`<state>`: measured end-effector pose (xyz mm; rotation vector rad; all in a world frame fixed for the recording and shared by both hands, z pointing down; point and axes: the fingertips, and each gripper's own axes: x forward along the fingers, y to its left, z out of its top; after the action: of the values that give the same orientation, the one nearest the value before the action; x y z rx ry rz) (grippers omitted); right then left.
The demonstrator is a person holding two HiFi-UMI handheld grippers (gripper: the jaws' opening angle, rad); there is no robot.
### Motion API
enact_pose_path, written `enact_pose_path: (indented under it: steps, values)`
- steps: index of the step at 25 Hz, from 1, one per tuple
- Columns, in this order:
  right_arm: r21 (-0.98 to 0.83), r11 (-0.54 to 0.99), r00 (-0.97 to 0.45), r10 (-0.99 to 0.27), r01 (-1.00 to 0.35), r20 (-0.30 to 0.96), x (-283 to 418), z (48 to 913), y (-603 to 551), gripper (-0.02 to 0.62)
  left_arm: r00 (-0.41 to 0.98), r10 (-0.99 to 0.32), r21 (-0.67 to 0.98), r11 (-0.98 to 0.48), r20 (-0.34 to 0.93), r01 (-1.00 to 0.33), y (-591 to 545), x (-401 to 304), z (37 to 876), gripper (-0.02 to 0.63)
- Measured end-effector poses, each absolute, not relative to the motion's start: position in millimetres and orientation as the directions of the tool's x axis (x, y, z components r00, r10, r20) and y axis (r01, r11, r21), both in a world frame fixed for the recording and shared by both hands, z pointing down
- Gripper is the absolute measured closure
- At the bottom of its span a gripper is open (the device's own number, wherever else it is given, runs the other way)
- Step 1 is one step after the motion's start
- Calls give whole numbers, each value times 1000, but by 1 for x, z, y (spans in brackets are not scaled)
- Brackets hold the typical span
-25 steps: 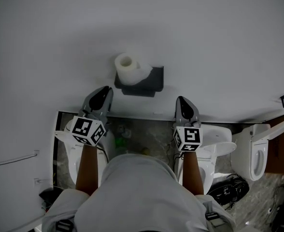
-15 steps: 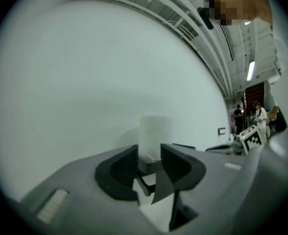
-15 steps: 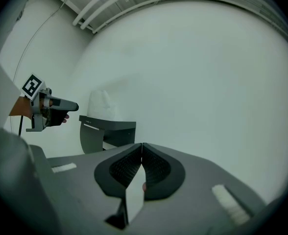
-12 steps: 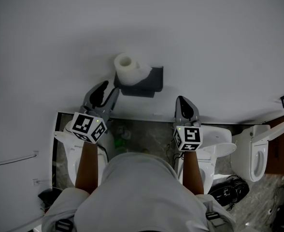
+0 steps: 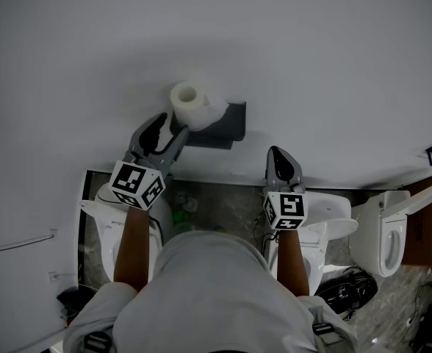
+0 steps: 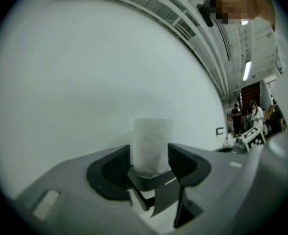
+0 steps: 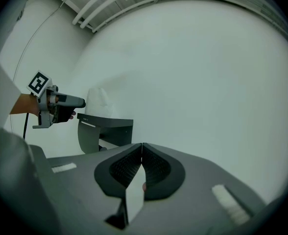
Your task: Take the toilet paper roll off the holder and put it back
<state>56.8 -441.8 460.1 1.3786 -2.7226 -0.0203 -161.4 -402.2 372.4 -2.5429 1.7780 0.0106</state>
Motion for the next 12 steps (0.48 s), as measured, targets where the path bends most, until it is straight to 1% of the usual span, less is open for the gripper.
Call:
enact_pose_path:
  steps: [12]
  values:
    - [55, 586, -582, -809, -808, 81, 63, 463, -457, 592, 366, -930, -43, -365, -23, -930, -425, -152, 373, 347]
